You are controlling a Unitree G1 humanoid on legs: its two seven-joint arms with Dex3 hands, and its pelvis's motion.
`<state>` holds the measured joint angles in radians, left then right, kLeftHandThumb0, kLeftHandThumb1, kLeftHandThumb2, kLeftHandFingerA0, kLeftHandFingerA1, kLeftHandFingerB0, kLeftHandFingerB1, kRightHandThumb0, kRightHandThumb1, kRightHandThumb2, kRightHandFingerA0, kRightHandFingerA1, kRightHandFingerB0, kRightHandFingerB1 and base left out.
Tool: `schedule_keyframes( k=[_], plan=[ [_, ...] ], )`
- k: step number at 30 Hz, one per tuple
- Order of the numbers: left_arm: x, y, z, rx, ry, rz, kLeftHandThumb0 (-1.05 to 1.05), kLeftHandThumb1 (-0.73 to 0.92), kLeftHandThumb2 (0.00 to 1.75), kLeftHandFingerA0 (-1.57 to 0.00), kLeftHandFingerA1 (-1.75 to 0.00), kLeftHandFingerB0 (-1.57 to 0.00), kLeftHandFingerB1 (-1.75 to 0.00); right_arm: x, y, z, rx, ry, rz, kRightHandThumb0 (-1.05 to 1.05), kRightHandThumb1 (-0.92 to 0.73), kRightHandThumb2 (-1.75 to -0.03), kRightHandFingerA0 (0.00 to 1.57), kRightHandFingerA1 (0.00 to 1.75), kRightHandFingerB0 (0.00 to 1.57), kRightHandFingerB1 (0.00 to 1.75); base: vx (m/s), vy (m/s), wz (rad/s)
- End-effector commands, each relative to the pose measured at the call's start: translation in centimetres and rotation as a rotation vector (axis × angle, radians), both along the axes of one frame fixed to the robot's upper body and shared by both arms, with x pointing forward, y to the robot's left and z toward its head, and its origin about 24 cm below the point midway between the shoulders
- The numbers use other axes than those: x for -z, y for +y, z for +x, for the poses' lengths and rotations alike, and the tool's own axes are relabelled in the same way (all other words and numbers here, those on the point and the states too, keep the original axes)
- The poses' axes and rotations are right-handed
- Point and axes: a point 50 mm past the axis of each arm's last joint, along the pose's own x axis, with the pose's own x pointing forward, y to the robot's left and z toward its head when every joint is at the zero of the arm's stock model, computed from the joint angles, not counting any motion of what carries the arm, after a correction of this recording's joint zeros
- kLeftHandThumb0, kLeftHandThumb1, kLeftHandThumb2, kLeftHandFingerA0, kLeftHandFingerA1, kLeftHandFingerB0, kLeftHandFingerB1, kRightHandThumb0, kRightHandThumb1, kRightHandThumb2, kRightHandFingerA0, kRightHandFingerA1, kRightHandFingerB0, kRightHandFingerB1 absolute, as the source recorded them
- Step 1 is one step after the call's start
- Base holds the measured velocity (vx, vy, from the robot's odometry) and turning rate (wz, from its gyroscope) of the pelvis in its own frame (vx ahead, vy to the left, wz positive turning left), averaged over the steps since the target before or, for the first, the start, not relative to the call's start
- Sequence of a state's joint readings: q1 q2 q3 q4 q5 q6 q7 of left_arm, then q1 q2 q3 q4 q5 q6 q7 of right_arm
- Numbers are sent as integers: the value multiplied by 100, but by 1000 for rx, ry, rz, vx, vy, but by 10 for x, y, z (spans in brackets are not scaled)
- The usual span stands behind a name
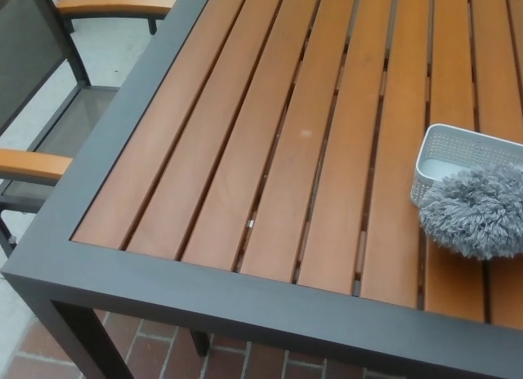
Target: The robot uses its right hand to pick up the grey duster kept on the edge of the round table outside, turn around and walk towards the square table and place the duster in a container kept on the middle of the desk
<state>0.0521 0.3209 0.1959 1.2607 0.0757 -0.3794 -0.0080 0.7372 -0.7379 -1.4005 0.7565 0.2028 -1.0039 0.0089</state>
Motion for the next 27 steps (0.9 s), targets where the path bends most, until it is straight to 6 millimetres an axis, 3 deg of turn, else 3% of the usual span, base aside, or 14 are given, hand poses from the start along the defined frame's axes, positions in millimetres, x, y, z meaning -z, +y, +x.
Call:
schedule_keyframes(
  k=[1, 15, 27],
  plan=[
    [-10, 14, 11, 85, 26, 57, -89, 48, 66, -128, -94, -127, -86, -42, 37, 5, -204, 63, -417, -52, -76, -61, 27, 99, 20, 78, 0, 0, 0],
    [-7, 4, 20, 137, 31, 48, -89, 48, 66, -128, -94, -127, -86, -45, 40, -20, -141, 72, -428, -52, -76, -61, 27, 99, 20, 78, 0, 0, 0],
    [-7, 0, 28, 148, 16, 44, -89, 48, 66, -128, -94, -127, -86, -46, 39, -23, -137, 63, -441, -52, -76, -61, 27, 99, 20, 78, 0, 0, 0]
  ],
)
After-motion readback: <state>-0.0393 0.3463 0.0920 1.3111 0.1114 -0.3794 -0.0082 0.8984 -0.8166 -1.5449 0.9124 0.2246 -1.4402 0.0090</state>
